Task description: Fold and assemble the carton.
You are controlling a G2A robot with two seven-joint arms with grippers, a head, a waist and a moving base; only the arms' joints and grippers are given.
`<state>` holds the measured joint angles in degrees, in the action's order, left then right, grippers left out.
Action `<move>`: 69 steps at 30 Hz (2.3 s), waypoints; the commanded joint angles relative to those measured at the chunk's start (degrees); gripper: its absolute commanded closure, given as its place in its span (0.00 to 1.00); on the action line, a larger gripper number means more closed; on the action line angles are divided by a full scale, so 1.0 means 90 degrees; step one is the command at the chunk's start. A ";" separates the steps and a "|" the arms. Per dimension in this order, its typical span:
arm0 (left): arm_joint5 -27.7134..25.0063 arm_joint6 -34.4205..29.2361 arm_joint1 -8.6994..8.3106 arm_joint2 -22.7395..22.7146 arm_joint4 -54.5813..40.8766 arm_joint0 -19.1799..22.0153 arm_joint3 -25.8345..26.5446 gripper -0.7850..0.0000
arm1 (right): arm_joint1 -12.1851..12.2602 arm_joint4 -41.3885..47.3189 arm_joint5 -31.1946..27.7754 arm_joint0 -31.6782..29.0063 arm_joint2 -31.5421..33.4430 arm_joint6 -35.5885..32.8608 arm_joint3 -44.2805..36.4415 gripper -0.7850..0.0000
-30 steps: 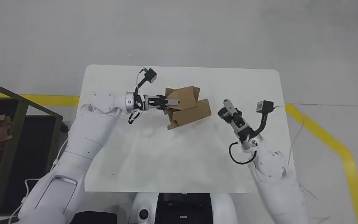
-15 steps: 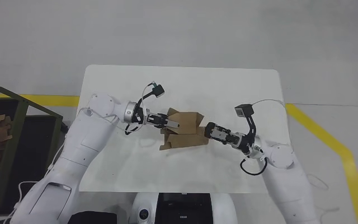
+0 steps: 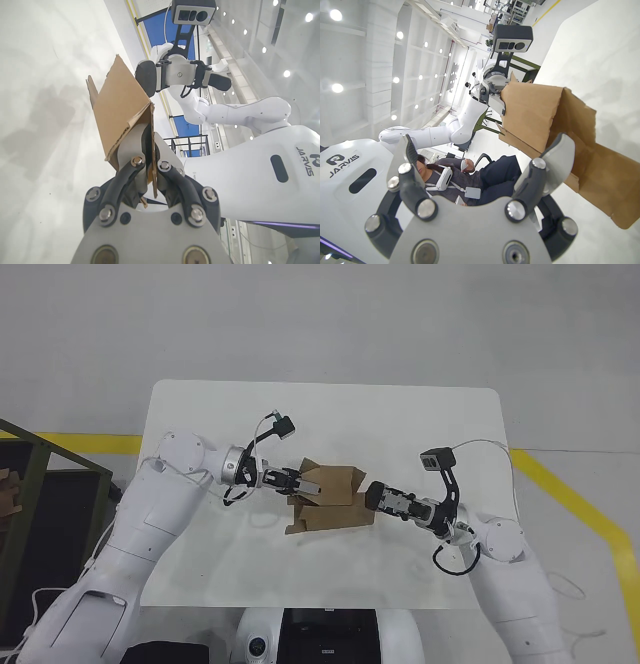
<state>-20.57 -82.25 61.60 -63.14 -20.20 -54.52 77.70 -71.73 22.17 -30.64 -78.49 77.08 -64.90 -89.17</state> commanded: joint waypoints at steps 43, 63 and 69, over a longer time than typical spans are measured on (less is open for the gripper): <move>-0.0001 -0.0091 -0.0116 0.0218 -0.0374 -0.0134 0.0219 1.00 | 0.0090 0.2296 0.0192 0.1082 -0.0964 -0.1165 0.1401 0.00; 0.0040 -0.0087 -0.0154 0.0290 -0.0417 -0.0089 0.0227 1.00 | 0.0237 0.1728 -0.0128 0.1164 -0.1406 -0.0845 0.1175 0.00; 0.0056 -0.0095 -0.0162 0.0324 -0.0426 -0.0072 0.0248 1.00 | 0.0283 0.1514 -0.0319 0.1240 -0.1549 -0.0653 0.1264 0.55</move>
<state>-20.06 -83.06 60.15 -60.27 -23.99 -55.19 79.92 -69.24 35.97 -33.34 -67.44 63.32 -70.95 -77.90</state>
